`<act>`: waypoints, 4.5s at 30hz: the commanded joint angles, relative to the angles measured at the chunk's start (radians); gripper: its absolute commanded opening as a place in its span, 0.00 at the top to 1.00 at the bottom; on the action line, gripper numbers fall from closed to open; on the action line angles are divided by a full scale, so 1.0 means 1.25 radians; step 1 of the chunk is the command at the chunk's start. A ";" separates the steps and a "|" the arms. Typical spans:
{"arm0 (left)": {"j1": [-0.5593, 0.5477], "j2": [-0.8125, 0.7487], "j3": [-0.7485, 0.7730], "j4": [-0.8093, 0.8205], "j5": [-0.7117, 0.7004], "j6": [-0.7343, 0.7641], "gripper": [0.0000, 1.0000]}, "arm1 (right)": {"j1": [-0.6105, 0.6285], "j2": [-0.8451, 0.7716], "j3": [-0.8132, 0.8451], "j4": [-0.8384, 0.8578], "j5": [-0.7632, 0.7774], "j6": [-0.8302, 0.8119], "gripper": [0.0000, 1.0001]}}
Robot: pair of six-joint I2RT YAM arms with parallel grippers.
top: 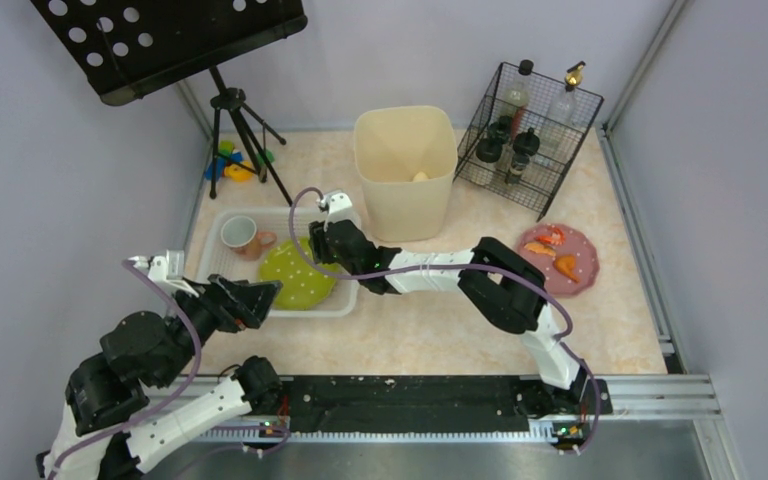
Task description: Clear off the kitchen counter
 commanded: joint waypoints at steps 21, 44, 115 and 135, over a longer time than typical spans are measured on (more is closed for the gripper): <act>0.002 0.010 -0.025 0.041 0.004 0.026 0.01 | 0.002 -0.463 -0.188 -0.178 -0.052 0.016 0.46; 0.002 0.215 -0.155 0.298 0.237 0.088 0.01 | -0.383 -1.145 -0.612 -0.672 0.043 0.176 0.30; 0.002 0.252 -0.282 0.366 0.288 0.036 0.01 | -0.261 -0.641 -0.819 -0.214 -0.195 0.333 0.37; 0.002 0.251 -0.286 0.348 0.306 0.005 0.01 | 0.048 -0.573 -0.755 -0.169 -0.093 0.446 0.36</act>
